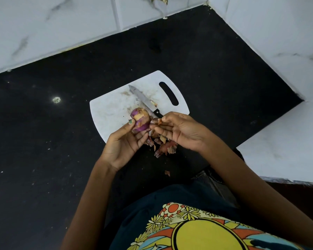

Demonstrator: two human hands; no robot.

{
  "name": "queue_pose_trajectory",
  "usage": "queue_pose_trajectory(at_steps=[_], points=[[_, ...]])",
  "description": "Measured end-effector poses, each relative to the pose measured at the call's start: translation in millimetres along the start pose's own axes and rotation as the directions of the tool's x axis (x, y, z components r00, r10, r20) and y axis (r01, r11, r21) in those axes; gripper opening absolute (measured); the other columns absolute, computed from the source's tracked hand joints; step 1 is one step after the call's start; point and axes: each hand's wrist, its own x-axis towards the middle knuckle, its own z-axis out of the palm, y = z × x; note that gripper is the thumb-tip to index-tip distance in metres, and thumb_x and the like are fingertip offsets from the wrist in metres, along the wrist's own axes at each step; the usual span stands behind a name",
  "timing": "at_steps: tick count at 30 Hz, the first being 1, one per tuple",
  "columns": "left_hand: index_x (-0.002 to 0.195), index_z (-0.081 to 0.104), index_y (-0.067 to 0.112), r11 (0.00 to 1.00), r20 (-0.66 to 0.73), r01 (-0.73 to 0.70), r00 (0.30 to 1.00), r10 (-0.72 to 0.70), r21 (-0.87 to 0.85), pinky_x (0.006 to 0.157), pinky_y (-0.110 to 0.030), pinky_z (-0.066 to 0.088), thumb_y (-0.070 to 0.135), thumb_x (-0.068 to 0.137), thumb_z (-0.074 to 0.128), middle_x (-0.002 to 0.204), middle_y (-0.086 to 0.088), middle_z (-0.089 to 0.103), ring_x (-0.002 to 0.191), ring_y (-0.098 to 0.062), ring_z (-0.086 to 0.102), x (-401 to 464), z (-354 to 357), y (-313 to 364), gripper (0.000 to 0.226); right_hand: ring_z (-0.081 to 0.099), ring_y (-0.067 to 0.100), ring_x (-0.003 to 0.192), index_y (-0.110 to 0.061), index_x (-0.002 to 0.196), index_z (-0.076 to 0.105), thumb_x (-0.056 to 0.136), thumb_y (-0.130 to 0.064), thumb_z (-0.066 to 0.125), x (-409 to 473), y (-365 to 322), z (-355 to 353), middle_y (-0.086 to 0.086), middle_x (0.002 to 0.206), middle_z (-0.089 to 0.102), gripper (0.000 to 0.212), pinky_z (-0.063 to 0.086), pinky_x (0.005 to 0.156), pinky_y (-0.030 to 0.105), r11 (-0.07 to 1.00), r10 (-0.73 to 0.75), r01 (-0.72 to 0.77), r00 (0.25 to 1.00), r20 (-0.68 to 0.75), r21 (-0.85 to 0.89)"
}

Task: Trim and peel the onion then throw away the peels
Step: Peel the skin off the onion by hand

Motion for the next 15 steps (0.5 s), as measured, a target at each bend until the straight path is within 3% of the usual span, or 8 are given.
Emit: queue_pose_trajectory(at_steps=[3, 5, 8, 11, 13, 15], points=[[0.115, 0.064, 0.013, 0.997, 0.029, 0.010, 1.000, -0.008, -0.075, 0.075, -0.025, 0.057, 0.029, 0.063, 0.083, 0.117, -0.011, 0.067, 0.094, -0.018, 0.068, -3, 0, 1, 0.058, 0.072, 0.022, 0.068, -0.001, 0.077, 0.054, 0.090, 0.003, 0.051, 0, -2, -8, 0.012, 0.071, 0.069, 0.014, 0.059, 0.065, 0.024, 0.998, -0.028, 0.032, 0.997, -0.066, 0.061], [0.118, 0.061, 0.012, 0.998, 0.002, 0.019, 1.000, -0.019, -0.059, 0.073, -0.025, 0.057, 0.027, 0.061, 0.085, 0.122, -0.013, 0.063, 0.099, -0.020, 0.066, -3, -4, 2, 0.064, 0.068, 0.019, 0.064, -0.003, 0.083, 0.056, 0.088, 0.002, 0.059, 1, 0, -15, 0.011, 0.071, 0.068, 0.007, 0.058, 0.061, 0.024, 0.973, -0.142, 0.114, 0.982, -0.128, -0.203], [0.113, 0.068, 0.011, 1.000, -0.034, 0.022, 0.999, -0.023, -0.022, 0.074, -0.023, 0.057, 0.023, 0.057, 0.089, 0.128, -0.015, 0.056, 0.112, -0.025, 0.056, -1, -8, 1, 0.061, 0.064, 0.018, 0.065, -0.004, 0.089, 0.063, 0.087, -0.003, 0.064, 1, 9, -22, 0.010, 0.082, 0.068, 0.003, 0.056, 0.059, 0.025, 0.712, -0.330, 0.175, 0.938, -0.104, -0.680], [0.104, 0.074, 0.013, 1.000, -0.030, 0.009, 1.000, -0.009, 0.003, 0.075, -0.022, 0.058, 0.024, 0.053, 0.091, 0.116, -0.010, 0.066, 0.106, -0.021, 0.064, 1, -6, -1, 0.054, 0.067, 0.018, 0.081, -0.011, 0.101, 0.068, 0.092, -0.004, 0.050, 2, 14, -21, 0.003, 0.105, 0.069, 0.022, 0.057, 0.073, 0.029, 0.405, -0.411, 0.157, 0.911, -0.026, -0.901], [0.102, 0.074, 0.011, 1.000, -0.028, 0.008, 1.000, -0.007, 0.025, 0.075, -0.022, 0.058, 0.025, 0.051, 0.092, 0.107, -0.007, 0.071, 0.098, -0.018, 0.069, 2, -4, -2, 0.056, 0.063, 0.009, 0.090, -0.013, 0.113, 0.066, 0.090, -0.003, 0.047, -2, 12, -14, 0.000, 0.108, 0.066, 0.031, 0.053, 0.079, 0.020, 0.335, -0.435, 0.193, 0.900, 0.030, -0.922], [0.108, 0.069, 0.008, 0.999, -0.040, 0.005, 0.999, -0.003, 0.053, 0.078, -0.024, 0.057, 0.028, 0.050, 0.092, 0.104, -0.006, 0.071, 0.094, -0.016, 0.069, 3, -4, -4, 0.065, 0.064, 0.007, 0.088, -0.015, 0.117, 0.064, 0.088, -0.010, 0.058, -7, 11, -5, 0.000, 0.105, 0.066, 0.031, 0.054, 0.077, 0.019, 0.376, -0.450, 0.271, 0.889, 0.081, -0.886]])
